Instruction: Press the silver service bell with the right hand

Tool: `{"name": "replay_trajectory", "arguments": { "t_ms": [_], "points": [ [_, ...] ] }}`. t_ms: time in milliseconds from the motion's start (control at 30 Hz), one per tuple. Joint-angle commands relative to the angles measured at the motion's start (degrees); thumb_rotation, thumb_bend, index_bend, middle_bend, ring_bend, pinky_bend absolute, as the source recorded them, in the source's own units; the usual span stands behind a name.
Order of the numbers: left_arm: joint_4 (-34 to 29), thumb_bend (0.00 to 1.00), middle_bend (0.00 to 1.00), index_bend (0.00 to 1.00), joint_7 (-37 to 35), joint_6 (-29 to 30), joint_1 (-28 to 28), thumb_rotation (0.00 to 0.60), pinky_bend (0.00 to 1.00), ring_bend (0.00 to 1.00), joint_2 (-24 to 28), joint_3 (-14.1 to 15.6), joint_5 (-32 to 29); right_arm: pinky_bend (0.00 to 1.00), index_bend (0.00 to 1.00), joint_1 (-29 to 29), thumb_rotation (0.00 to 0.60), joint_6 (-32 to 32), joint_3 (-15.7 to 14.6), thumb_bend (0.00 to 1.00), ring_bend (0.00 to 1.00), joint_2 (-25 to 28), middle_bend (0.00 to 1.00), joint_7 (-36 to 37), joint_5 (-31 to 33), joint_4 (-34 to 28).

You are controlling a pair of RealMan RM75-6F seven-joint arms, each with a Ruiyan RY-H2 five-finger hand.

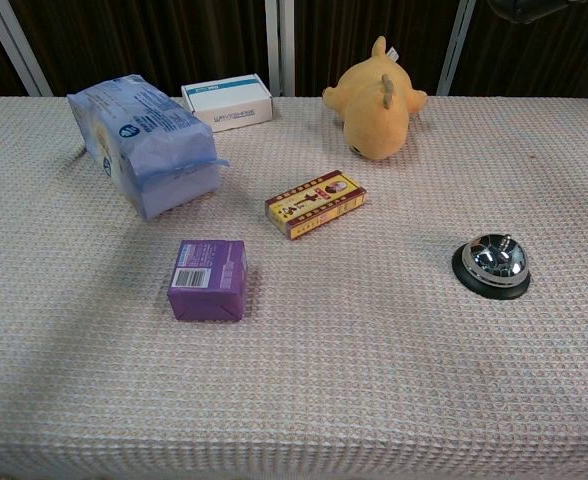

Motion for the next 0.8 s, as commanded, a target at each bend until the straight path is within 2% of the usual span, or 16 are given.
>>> {"name": "replay_trajectory", "arguments": {
  "t_ms": [33,400,500,567,600,700,800],
  "points": [
    [0.13,0.30,0.14,0.13,-0.26,0.12,0.06,0.434,0.21,0.08,0.03,0.14,0.22,0.00,0.00,-0.24,0.600,0.11,-0.38,0.43,0.00,0.02,0.00,0.49,-0.02,0.28],
    [-4.04,0.30,0.14,0.13,4.80,3.57,2.34,0.422,0.21,0.08,3.77,2.56,5.17,0.00,0.00,-2.89,0.600,3.42,-2.12,0.43,0.00,2.16,0.00,2.23,-1.53,-0.37],
    [-3.81,0.30,0.14,0.13,13.18,6.17,3.78,0.424,0.21,0.08,5.48,4.88,9.14,0.00,0.00,-5.89,0.600,6.89,-3.57,0.42,0.00,4.77,0.00,0.96,-2.82,-4.00],
    [-2.95,0.30,0.14,0.13,21.58,8.15,5.20,0.422,0.21,0.08,6.84,7.09,12.32,0.00,0.00,-8.78,0.600,9.59,-5.37,0.38,0.00,7.26,0.00,-2.01,-3.95,-7.53],
    [-2.24,0.29,0.14,0.13,27.98,9.63,6.44,0.419,0.21,0.08,7.73,8.72,14.37,0.00,0.00,-10.91,0.600,11.72,-6.82,0.37,0.00,9.03,0.00,-4.46,-5.18,-9.77],
    [-0.56,0.20,0.13,0.13,42.30,13.57,10.50,0.401,0.19,0.08,8.88,12.83,17.96,0.00,0.00,-16.58,0.600,17.78,-10.42,0.34,0.00,12.11,0.00,-9.79,-8.40,-12.59],
    [-0.19,0.10,0.13,0.11,47.39,16.25,15.25,0.361,0.19,0.07,8.89,17.02,17.96,0.00,0.00,-21.59,0.600,21.35,-13.89,0.33,0.00,13.85,0.00,-12.56,-9.66,-11.81]
  ]
}}
